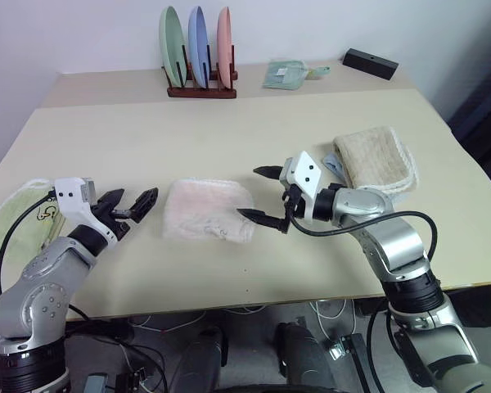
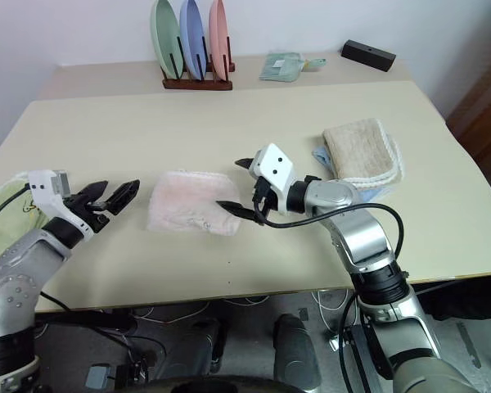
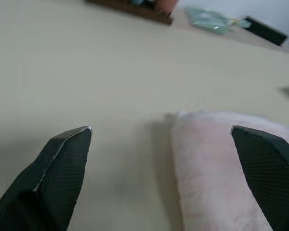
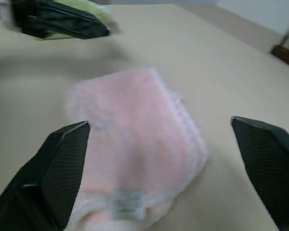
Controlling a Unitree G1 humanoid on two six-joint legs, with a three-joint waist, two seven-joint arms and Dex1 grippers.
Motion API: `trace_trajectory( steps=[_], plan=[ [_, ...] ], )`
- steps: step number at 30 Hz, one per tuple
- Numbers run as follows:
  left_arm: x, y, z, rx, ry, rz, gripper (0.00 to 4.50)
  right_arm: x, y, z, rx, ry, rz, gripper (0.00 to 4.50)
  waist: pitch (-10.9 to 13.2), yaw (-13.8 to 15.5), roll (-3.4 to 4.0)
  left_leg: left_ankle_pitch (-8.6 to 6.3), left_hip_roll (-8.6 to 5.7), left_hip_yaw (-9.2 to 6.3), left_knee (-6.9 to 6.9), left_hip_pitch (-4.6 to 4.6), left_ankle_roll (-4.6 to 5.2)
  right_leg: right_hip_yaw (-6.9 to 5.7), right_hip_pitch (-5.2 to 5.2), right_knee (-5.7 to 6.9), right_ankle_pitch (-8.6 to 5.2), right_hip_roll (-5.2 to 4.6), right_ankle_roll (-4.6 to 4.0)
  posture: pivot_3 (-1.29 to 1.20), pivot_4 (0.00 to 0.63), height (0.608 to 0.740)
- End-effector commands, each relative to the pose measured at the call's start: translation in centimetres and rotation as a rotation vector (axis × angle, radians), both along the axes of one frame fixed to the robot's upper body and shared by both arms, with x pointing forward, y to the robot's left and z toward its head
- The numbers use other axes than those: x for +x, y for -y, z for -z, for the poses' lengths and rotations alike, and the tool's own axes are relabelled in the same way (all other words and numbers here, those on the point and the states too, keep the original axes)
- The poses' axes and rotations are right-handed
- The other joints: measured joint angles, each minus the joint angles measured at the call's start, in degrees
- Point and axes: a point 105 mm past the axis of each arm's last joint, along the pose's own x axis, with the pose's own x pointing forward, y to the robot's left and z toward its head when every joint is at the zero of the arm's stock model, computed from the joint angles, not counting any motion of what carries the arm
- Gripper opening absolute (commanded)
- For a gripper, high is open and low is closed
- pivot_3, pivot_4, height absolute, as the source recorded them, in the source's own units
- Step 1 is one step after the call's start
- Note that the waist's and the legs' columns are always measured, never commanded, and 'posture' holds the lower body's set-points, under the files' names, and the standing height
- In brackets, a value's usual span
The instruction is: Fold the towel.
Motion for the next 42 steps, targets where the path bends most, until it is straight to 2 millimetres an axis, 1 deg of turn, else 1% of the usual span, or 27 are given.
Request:
trace_trajectory(
  steps=[1, 5, 8, 11, 12, 13, 15, 20, 21, 22, 24, 25, 27, 29, 30, 32, 34, 35, 36, 37, 39, 40, 42],
  plan=[
    [-0.2, 2.0, 0.6, -0.098, -0.078, 0.073, 4.46, -1.4, -0.7, -1.5, 0.030, 0.050, -0.071, 4.50, 0.00, 0.00, -0.02, 0.00, 0.00, 0.00, 0.01, 0.00, 0.00, 0.00, 0.01, 0.00, 0.00, 0.00, 0.00, 0.00, 0.150, 0.740],
    [-0.2, 4.3, 2.3, -0.205, -0.170, 0.118, 4.46, -1.9, -0.9, -1.2, 0.032, 0.048, -0.080, 4.50, -0.01, 0.17, -0.04, 0.00, 0.00, -0.02, 0.00, 0.01, 0.00, 0.00, 0.01, 0.01, 0.00, 0.00, 0.00, 0.00, 0.150, 0.740],
    [-0.3, 6.6, 3.5, -0.212, -0.232, 0.184, 4.46, -2.0, -0.9, -1.0, 0.031, 0.053, -0.078, 4.50, -0.01, 0.11, -0.04, 0.00, -0.02, 0.01, 0.02, 0.00, -0.01, 0.01, 0.02, -0.01, 0.00, -0.01, 0.00, 0.00, 0.150, 0.740],
    [-0.3, 7.9, 4.2, -0.214, -0.255, 0.202, 4.46, -2.1, -0.9, -1.1, 0.036, 0.058, -0.071, 4.50, -0.02, 0.14, -0.01, 0.01, -0.02, 0.00, 0.01, 0.01, -0.01, 0.01, 0.02, 0.00, 0.00, 0.00, -0.01, 0.00, 0.150, 0.740],
    [-0.3, 8.5, 4.1, -0.226, -0.250, 0.219, 3.95, -2.0, -0.9, -1.2, 0.036, 0.061, -0.066, 4.50, -0.03, 0.19, -0.01, 0.00, -0.02, 0.01, 0.01, 0.02, -0.01, 0.01, 0.02, 0.00, 0.00, -0.01, -0.01, 0.00, 0.150, 0.740],
    [-0.4, 9.2, 3.9, -0.230, -0.240, 0.242, 3.64, -2.0, -0.9, -1.2, 0.035, 0.064, -0.062, 4.50, -0.03, 0.31, -0.01, 0.00, -0.03, 0.01, 0.02, 0.01, -0.01, 0.02, 0.02, -0.01, 0.00, -0.02, -0.01, 0.00, 0.150, 0.740],
    [-0.5, 10.1, 3.7, -0.237, -0.229, 0.261, 2.73, -2.0, -0.8, -1.2, 0.032, 0.069, -0.052, 4.50, -0.03, 0.43, -0.02, 0.00, -0.05, 0.01, 0.03, 0.00, -0.01, 0.02, 0.06, -0.06, 0.00, -0.03, -0.01, 0.00, 0.150, 0.740],
    [-0.3, 10.3, 3.6, -0.237, -0.214, 0.244, 0.11, -2.0, -0.8, -1.2, 0.036, 0.072, -0.037, 4.50, -0.03, 0.19, -0.02, 0.00, -0.03, 0.00, 0.01, 0.00, -0.01, 0.01, 0.06, -0.06, 0.00, -0.02, -0.01, 0.00, 0.150, 0.740],
    [-0.1, 10.2, 3.4, -0.234, -0.200, 0.234, 0.04, -2.0, -0.8, -1.1, 0.038, 0.072, -0.034, 4.50, -0.02, 0.15, -0.02, 0.00, -0.03, 0.00, 0.00, 0.00, -0.01, 0.01, 0.05, -0.07, 0.00, -0.01, -0.01, 0.00, 0.150, 0.740],
    [0.3, 9.8, 2.7, -0.240, -0.162, 0.208, 0.04, -2.0, -0.9, -1.1, 0.039, 0.072, -0.032, 4.50, -0.02, 0.17, -0.02, 0.00, -0.03, 0.01, 0.00, 0.00, -0.01, 0.01, 0.05, -0.07, 0.00, -0.02, -0.01, 0.00, 0.150, 0.740],
    [1.3, 8.7, 0.9, -0.242, -0.067, 0.139, 0.04, -2.0, -0.9, -1.2, 0.041, 0.075, -0.027, 4.50, -0.01, 0.21, -0.04, 0.00, -0.03, 0.01, 0.01, 0.00, -0.01, 0.02, 0.05, -0.07, 0.00, -0.02, -0.02, 0.00, 0.150, 0.740],
    [1.5, 8.3, 0.4, -0.243, -0.039, 0.117, 0.04, -1.9, -0.9, -1.2, 0.041, 0.076, -0.025, 4.50, -0.01, 0.28, -0.05, 0.01, -0.03, 0.01, 0.01, 0.00, -0.01, 0.01, 0.05, -0.07, 0.00, -0.02, -0.02, 0.00, 0.150, 0.740],
    [2.4, 6.4, -1.0, -0.225, 0.033, 0.018, 0.04, -1.8, -0.9, -1.2, 0.041, 0.079, -0.020, 4.50, -0.01, 0.28, -0.05, 0.01, -0.03, 0.01, 0.02, -0.01, -0.02, 0.01, 0.05, -0.08, 0.00, -0.02, -0.02, 0.00, 0.150, 0.740],
    [3.6, 2.0, -3.4, -0.232, 0.143, -0.182, 0.04, -1.6, -0.8, -1.3, 0.038, 0.084, -0.011, 4.50, 0.00, 0.28, -0.06, 0.01, -0.04, 0.02, 0.02, -0.01, -0.02, 0.02, 0.05, -0.09, 0.00, -0.02, -0.02, 0.00, 0.150, 0.740],
    [3.7, -1.7, -5.0, -0.206, 0.215, -0.342, 0.04, -1.5, -0.7, -1.3, 0.036, 0.085, -0.008, 4.50, 0.00, 0.20, -0.06, 0.01, -0.03, 0.01, 0.02, -0.02, -0.02, 0.01, 0.04, -0.09, 0.00, -0.02, -0.01, 0.00, 0.150, 0.740],
    [3.0, -6.6, -6.9, -0.173, 0.297, -0.549, 0.04, -1.5, -0.6, -1.2, 0.032, 0.085, -0.005, 4.50, 0.00, -0.25, -0.07, 0.01, 0.02, 0.03, -0.01, 0.00, -0.02, 0.02, 0.00, -0.09, 0.00, 0.06, -0.02, 0.00, 0.150, 0.740],
    [1.4, -10.6, -7.7, -0.165, 0.338, -0.728, 0.04, -1.5, -0.6, -0.9, 0.022, 0.084, -0.009, 4.50, 0.00, -0.35, -0.06, 0.01, 0.06, 0.08, -0.07, 0.00, -0.02, 0.07, -0.06, -0.10, 0.00, 0.11, -0.02, 0.00, 0.150, 0.740],
    [0.6, -12.1, -7.7, -0.167, 0.349, -0.797, 0.04, -1.5, -0.6, -0.8, 0.019, 0.083, -0.010, 4.50, 0.00, -0.23, -0.06, 0.00, 0.05, 0.08, -0.09, 0.01, -0.02, 0.08, -0.07, -0.12, 0.00, 0.10, -0.02, 0.00, 0.150, 0.740],
    [0.2, -13.0, -7.7, -0.170, 0.354, -0.835, 0.04, -1.5, -0.6, -0.8, 0.018, 0.083, -0.011, 4.50, 0.00, 0.03, -0.07, -0.03, 0.05, 0.07, -0.11, 0.00, -0.05, 0.08, -0.07, -0.16, 0.01, 0.09, -0.01, 0.00, 0.150, 0.740],
    [-0.9, -14.7, -6.6, -0.200, 0.320, -0.923, 0.04, -1.5, -0.6, -0.7, 0.016, 0.082, -0.012, 4.50, -0.01, 0.18, -0.08, -0.04, 0.03, 0.06, -0.09, -0.01, -0.06, 0.07, -0.06, -0.17, 0.01, 0.07, -0.01, 0.00, 0.150, 0.740],
    [-2.7, -16.8, -3.6, -0.300, 0.242, -1.048, 0.04, -1.4, -0.7, -0.5, 0.013, 0.083, -0.015, 4.50, -0.02, 0.37, -0.10, -0.05, -0.02, 0.04, -0.03, -0.03, -0.05, 0.05, 0.00, -0.18, 0.04, 0.03, 0.05, 0.00, 0.150, 0.740],
    [-3.3, -17.1, -2.3, -0.336, 0.205, -1.079, 0.04, -1.4, -0.7, -0.4, 0.011, 0.083, -0.016, 4.50, -0.03, 0.33, -0.11, -0.06, -0.03, 0.03, 0.01, -0.03, -0.03, 0.05, 0.02, -0.19, 0.07, 0.01, 0.10, 0.00, 0.150, 0.740],
    [-3.6, -16.5, -0.3, -0.339, 0.126, -1.063, 0.04, -1.4, -0.7, -0.4, 0.009, 0.085, -0.019, 4.50, -0.03, 0.39, -0.28, -0.07, -0.05, 0.04, 0.08, -0.04, -0.02, 0.06, 0.06, -0.21, 0.09, -0.04, 0.13, 0.00, 0.150, 0.740]
  ],
)
